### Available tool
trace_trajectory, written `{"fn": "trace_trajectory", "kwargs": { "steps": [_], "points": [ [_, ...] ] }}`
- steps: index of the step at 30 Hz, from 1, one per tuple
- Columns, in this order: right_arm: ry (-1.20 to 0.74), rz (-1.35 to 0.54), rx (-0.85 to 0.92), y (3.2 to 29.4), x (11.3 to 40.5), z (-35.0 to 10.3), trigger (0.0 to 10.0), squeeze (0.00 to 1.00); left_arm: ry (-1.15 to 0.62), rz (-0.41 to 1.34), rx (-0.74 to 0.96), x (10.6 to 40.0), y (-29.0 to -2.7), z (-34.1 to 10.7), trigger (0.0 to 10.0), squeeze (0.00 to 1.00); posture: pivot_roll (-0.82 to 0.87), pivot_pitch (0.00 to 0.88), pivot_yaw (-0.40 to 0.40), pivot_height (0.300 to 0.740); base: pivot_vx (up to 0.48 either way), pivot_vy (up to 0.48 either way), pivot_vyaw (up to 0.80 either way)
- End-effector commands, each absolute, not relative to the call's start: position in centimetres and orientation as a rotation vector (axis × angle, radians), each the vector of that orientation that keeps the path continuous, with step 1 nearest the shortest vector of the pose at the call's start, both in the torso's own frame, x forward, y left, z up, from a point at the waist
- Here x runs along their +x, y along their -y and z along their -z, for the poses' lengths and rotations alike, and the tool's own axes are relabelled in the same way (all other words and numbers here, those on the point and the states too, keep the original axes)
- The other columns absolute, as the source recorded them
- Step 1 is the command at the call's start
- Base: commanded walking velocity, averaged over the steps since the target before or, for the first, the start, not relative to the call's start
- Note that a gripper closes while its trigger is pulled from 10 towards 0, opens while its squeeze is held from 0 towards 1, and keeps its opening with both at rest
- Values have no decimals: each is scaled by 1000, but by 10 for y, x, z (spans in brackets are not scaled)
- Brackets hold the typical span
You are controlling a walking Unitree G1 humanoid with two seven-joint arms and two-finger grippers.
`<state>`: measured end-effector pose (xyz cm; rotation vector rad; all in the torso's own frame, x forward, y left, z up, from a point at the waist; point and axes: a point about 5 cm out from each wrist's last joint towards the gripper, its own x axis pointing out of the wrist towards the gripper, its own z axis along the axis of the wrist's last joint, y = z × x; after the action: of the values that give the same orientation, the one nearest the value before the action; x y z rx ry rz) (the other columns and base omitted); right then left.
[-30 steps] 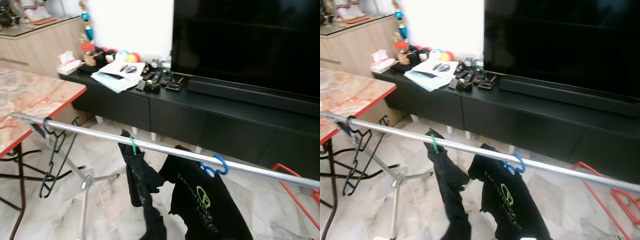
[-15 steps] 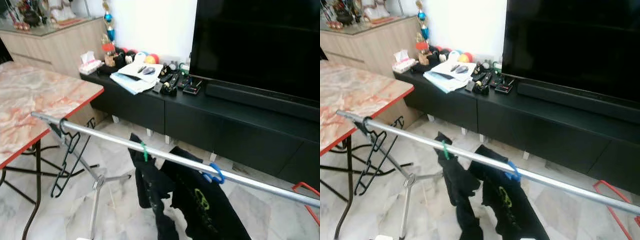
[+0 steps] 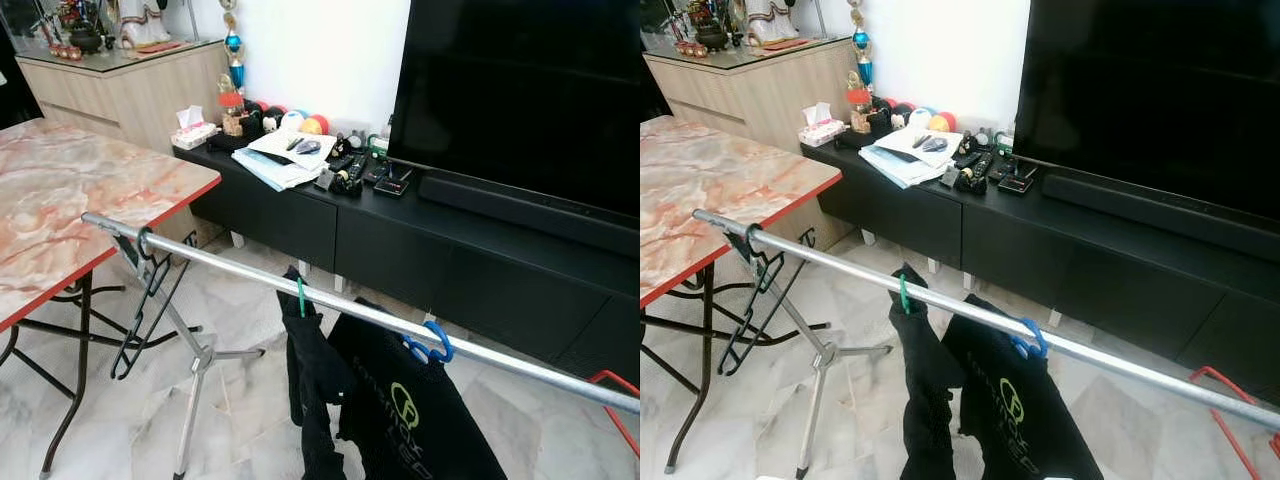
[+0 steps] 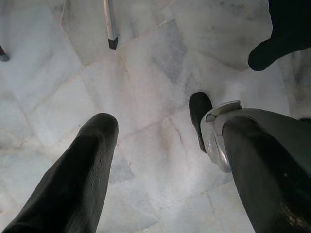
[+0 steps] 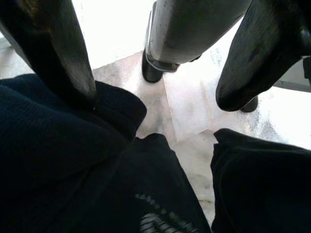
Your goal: Hang hanger
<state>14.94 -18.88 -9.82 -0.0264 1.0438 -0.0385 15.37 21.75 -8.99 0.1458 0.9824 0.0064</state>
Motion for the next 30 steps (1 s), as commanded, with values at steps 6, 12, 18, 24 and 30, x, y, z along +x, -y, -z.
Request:
{"fn": "trace_trajectory", "kwargs": {
  "steps": [6,12,18,24,30],
  "points": [
    [-1036,38,-29,186,153,97,10000,0,-1035,-12,145,143,-220,94,10000,0,-33,22,18,740,0,273,0],
    [-1029,24,-42,186,154,97,10000,0,-1054,-13,142,138,-221,96,10000,0,-29,24,19,740,0,270,133],
    [-1026,30,-34,185,154,97,10000,0,-1067,-15,143,137,-222,97,10000,0,-29,25,20,740,0,269,764],
    [-1028,39,-22,185,153,97,10000,0,-1070,-10,142,139,-220,96,10000,0,-29,27,19,740,0,269,68],
    [-1033,34,-19,185,153,97,10000,0,-1070,-6,138,142,-217,96,10000,0,-29,28,19,740,0,269,0]
  ]
}}
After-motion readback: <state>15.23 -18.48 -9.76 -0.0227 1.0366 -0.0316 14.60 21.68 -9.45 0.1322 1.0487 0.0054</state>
